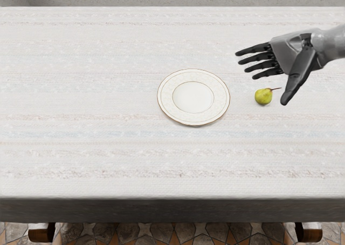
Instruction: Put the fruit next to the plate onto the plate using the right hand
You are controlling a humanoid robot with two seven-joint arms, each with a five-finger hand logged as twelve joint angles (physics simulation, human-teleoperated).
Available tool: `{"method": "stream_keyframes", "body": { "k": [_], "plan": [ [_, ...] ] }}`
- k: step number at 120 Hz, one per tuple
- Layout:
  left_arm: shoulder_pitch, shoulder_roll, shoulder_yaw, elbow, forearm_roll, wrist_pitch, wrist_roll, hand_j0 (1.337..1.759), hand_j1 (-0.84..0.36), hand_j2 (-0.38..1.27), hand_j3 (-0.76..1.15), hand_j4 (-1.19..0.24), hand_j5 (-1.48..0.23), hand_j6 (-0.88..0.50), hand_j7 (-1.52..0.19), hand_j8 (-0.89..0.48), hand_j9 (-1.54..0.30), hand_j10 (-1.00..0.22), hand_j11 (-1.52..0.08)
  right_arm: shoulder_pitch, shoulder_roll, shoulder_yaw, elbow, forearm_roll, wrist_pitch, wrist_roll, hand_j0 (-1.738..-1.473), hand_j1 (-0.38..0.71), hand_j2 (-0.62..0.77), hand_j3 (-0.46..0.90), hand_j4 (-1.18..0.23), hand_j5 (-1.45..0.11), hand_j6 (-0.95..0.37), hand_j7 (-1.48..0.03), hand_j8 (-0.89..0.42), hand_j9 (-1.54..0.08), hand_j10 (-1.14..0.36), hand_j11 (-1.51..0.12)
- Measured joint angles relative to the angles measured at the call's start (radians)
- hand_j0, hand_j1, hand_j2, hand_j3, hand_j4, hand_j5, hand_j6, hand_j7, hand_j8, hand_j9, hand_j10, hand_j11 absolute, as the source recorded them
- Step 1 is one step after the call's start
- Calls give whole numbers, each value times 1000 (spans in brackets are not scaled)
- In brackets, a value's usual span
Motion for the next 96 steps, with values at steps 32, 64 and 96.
{"method": "stream_keyframes", "body": {
  "k": [32, 64, 96],
  "plan": [
    [1, 0, 0, 0, 0, 0, 0, 1658, 343, 1, 0, -4, -6, -4, -6, -4, -6, -4, -6, -50, 139, 15, -22, -223, -215, -1, -1658, -349, 0, 0, -1, 0, -1, 0, -1, 0, -1, 0],
    [0, 0, 0, 0, 0, 0, 0, 1658, 343, 1, 0, -4, -6, -4, -6, -4, -6, -4, -6, -171, 380, 13, -181, -641, -650, -1, -1658, -349, 0, 0, -2, 0, -3, 0, -2, 0, -2, 0],
    [0, 0, 0, 0, 0, 0, 0, 1658, 343, 1, 0, -4, -6, -4, -6, -4, -6, -4, -6, -256, 433, -22, -252, -768, -707, -1, -1658, -349, 1, 0, -2, 0, -3, 0, -3, 0, -2, 0]
  ]
}}
